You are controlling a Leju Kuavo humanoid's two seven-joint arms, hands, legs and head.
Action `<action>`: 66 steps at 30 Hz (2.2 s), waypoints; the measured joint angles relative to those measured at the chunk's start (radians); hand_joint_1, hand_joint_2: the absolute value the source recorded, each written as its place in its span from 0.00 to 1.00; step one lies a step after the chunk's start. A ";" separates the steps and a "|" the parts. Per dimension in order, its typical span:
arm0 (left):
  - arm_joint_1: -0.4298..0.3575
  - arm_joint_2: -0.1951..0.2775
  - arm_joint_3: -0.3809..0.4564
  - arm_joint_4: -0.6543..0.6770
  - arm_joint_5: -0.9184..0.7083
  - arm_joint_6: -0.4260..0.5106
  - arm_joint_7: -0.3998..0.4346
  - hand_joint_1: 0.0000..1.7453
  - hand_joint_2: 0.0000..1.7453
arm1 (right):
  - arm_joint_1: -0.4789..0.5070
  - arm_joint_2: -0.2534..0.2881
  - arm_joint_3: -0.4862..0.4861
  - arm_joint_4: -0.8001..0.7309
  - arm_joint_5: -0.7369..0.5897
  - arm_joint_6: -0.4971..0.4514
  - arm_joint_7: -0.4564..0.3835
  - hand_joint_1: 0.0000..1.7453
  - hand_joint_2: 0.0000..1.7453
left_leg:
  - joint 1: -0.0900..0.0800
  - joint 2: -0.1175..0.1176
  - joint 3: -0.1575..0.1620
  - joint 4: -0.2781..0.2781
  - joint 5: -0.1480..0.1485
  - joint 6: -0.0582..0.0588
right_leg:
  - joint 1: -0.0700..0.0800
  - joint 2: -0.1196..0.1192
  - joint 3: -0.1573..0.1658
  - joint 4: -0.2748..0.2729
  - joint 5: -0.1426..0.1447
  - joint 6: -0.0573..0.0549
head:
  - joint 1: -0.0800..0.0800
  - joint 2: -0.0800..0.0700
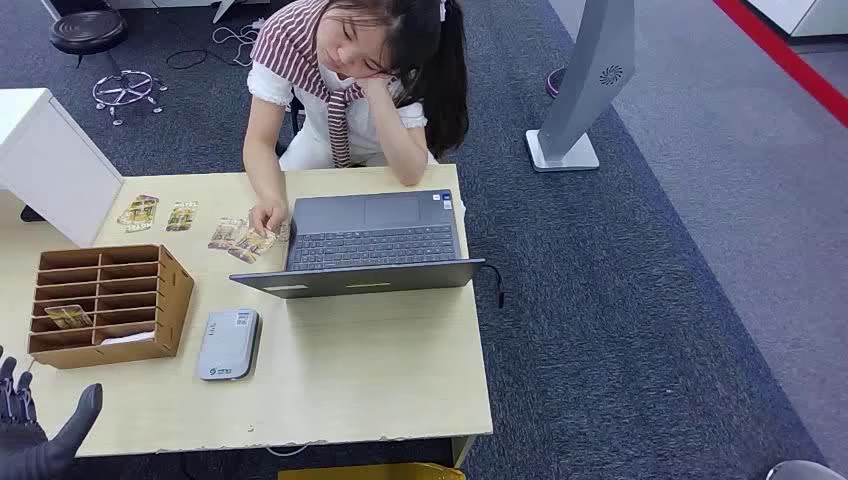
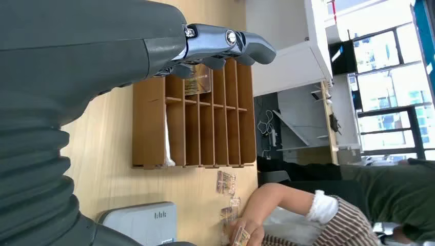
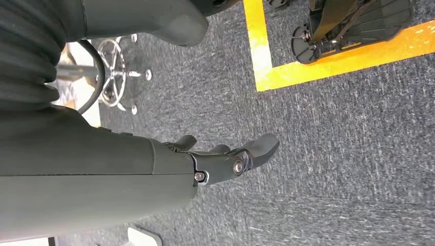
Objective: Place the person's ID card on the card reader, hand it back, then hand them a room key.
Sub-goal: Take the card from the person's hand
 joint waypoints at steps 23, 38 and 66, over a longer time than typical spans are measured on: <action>-0.268 0.182 -0.218 0.063 -0.688 0.286 0.190 0.00 1.00 | -0.010 -0.030 0.030 0.003 0.098 0.052 0.010 0.00 1.00 | 0.000 0.000 0.001 0.000 0.001 -0.001 | 0.000 0.001 0.000 0.000 0.001 -0.001 | 0.000 0.000; -0.415 0.295 -0.339 0.120 -1.113 0.464 0.315 0.00 1.00 | -0.017 -0.058 0.053 0.004 0.179 0.095 0.019 0.00 1.00 | 0.000 0.001 0.000 0.000 0.001 -0.001 | 0.000 0.001 0.000 0.001 0.002 -0.001 | 0.000 0.000; -0.403 0.319 -0.361 0.126 -1.098 0.467 0.310 1.00 1.00 | -0.017 -0.065 0.053 0.008 0.197 0.104 0.025 0.00 1.00 | 0.000 0.000 0.000 0.000 0.001 -0.001 | 0.000 0.001 0.000 0.001 0.003 0.000 | 0.000 0.000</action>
